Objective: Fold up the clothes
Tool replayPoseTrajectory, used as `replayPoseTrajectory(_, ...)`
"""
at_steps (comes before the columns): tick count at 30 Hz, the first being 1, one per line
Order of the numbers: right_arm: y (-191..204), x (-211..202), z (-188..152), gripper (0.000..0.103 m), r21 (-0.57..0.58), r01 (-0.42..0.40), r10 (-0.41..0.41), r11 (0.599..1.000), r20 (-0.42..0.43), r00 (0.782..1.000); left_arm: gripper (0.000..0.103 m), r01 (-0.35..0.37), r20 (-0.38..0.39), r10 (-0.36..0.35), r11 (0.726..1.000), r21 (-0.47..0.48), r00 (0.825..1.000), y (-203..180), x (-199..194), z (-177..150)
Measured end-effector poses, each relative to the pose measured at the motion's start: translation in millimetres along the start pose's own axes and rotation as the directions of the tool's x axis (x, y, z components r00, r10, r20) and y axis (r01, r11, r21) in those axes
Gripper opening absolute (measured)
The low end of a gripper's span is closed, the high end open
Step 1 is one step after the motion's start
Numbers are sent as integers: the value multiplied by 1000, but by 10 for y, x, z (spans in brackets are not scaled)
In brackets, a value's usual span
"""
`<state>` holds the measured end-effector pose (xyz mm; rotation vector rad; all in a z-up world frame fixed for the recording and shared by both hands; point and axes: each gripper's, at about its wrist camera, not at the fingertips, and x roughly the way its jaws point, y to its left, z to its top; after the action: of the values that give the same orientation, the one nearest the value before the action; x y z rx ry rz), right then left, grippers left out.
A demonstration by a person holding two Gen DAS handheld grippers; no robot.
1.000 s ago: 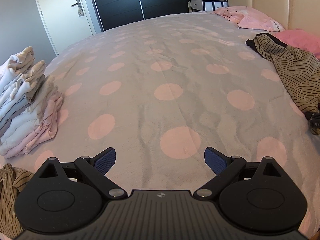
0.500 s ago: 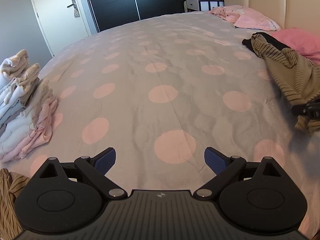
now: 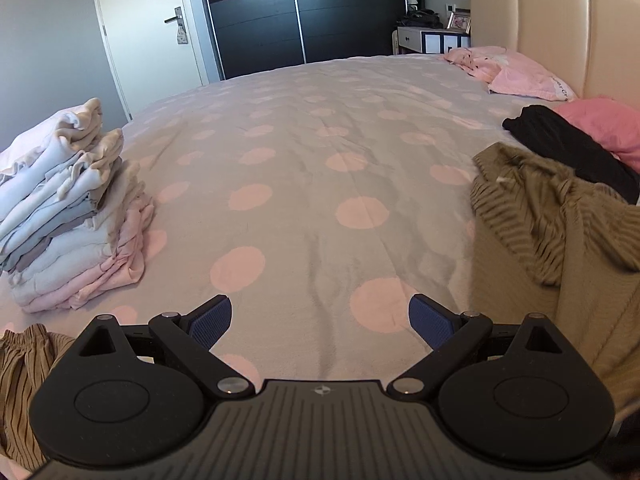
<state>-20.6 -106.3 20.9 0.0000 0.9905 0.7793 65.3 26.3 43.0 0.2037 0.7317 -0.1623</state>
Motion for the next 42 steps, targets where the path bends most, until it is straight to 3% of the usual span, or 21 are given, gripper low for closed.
replayPoseTrajectory(6,462,143,-272,6,-77,-134,126,988,-106,986,97,80,-40,-80,997,11,996,33,-91,-128)
replayPoseTrajectory(9,494,187,-320,7,-127,-94,79,987,-120,990,97,109,-79,-107,994,22,991,10,-66,-237)
replayPoseTrajectory(15,335,140,-395,31,-127,26,-42,992,-123,991,96,176,-179,-168,984,29,969,-37,-18,-504)
replayPoseTrajectory(21,76,7,-507,41,-101,164,-175,981,-118,977,92,227,-257,-216,974,14,942,-104,-28,-790)
replayPoseTrajectory(26,-302,-1,-468,42,-45,260,-263,965,-107,959,66,265,-332,-243,964,20,911,-199,48,-992)
replayPoseTrajectory(29,-395,56,-434,45,-44,299,-301,953,-89,949,52,256,-361,-225,966,40,905,-228,141,-1072)
replayPoseTrajectory(30,-432,62,-431,46,-43,310,-313,950,-83,946,44,265,-366,-236,964,31,900,-224,165,-1087)
replayPoseTrajectory(32,-503,66,-411,47,-31,321,-323,947,-76,944,38,284,-375,-258,959,14,891,-217,210,-1114)
replayPoseTrajectory(33,-536,68,-374,48,-22,324,-325,946,-74,943,28,302,-368,-275,953,16,888,-232,202,-1110)
replayPoseTrajectory(34,-555,91,-344,49,-14,329,-329,944,-71,942,19,321,-361,-293,947,18,885,-248,192,-1105)
replayPoseTrajectory(36,-563,132,-324,50,-6,351,-350,937,-58,935,14,360,-342,-333,933,18,879,-303,142,-1087)
replayPoseTrajectory(39,-610,-16,-285,53,45,383,-382,923,-24,924,5,452,-316,-421,891,29,850,-427,25,-1046)
replayPoseTrajectory(42,-702,-130,-256,56,116,390,-393,913,2,920,3,529,-290,-492,847,61,821,-591,-113,-1016)
